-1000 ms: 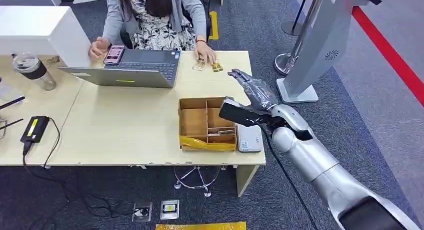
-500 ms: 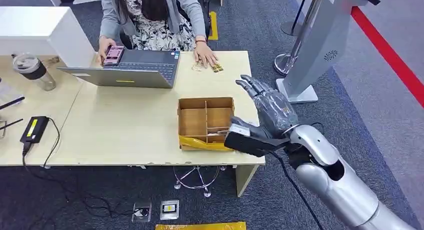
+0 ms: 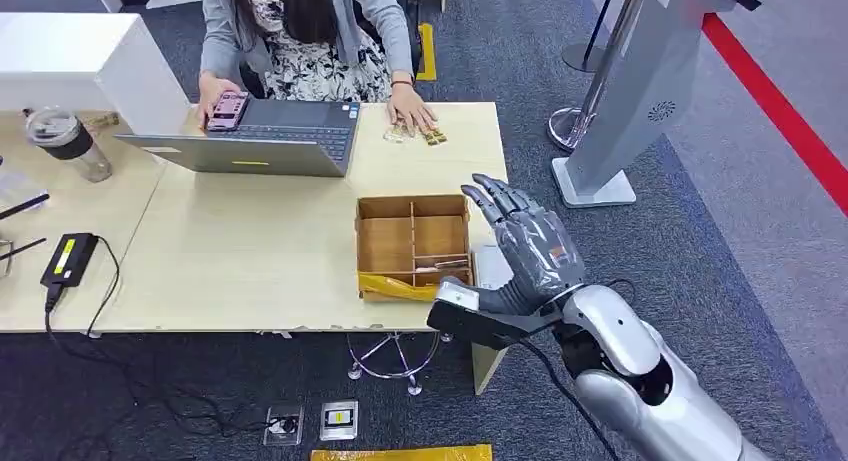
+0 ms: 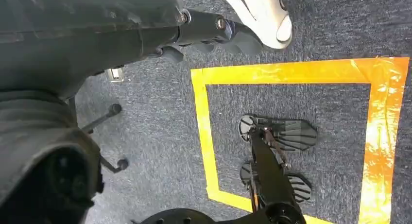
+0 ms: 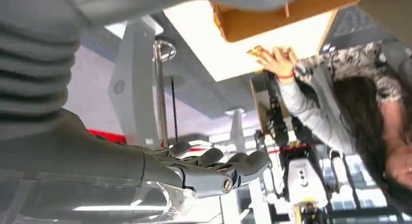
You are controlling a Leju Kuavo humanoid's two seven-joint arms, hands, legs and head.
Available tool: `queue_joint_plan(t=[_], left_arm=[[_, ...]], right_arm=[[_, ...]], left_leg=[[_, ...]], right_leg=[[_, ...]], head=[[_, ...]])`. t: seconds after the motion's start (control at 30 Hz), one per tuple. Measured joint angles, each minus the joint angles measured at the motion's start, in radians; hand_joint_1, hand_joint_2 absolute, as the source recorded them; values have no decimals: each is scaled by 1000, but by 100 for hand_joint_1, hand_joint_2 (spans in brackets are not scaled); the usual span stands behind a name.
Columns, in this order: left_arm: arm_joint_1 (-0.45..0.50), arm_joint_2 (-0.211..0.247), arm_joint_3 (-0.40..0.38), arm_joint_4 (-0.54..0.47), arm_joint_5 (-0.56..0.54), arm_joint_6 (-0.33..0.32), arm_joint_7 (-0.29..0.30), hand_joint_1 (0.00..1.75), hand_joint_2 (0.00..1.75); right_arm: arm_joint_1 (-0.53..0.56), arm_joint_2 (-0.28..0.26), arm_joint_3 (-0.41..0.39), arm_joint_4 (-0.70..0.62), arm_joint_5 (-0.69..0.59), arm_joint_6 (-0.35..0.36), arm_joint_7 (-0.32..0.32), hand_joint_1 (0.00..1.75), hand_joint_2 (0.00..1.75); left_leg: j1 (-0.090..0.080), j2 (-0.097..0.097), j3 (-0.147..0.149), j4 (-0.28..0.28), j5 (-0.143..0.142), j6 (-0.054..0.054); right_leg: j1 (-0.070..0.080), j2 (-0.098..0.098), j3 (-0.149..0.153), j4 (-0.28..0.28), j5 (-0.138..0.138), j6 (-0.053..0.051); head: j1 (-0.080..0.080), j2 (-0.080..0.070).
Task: Pass the card to the sensor for recognition and then transmit it.
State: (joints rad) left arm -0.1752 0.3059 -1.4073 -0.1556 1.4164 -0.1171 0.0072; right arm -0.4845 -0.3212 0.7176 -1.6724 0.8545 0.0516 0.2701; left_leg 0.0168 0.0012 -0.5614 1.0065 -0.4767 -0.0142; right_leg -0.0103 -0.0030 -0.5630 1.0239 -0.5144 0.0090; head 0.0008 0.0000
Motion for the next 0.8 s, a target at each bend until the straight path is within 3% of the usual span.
queue_joint_plan(t=[0.37,0.8], left_arm=[[0,-6,0,0,-6,-9,-5,0,0],[-2,-6,0,0,-23,-25,-14,0,0]], right_arm=[[10,97,34,80,107,-59,-23,0,175],[1,206,45,223,153,-26,-66,0,175]], left_leg=[[0,0,0,0,0,0],[0,0,0,0,0,0]], right_leg=[[0,0,0,0,0,0],[0,0,0,0,0,0]], head=[[0,0],[0,0]])
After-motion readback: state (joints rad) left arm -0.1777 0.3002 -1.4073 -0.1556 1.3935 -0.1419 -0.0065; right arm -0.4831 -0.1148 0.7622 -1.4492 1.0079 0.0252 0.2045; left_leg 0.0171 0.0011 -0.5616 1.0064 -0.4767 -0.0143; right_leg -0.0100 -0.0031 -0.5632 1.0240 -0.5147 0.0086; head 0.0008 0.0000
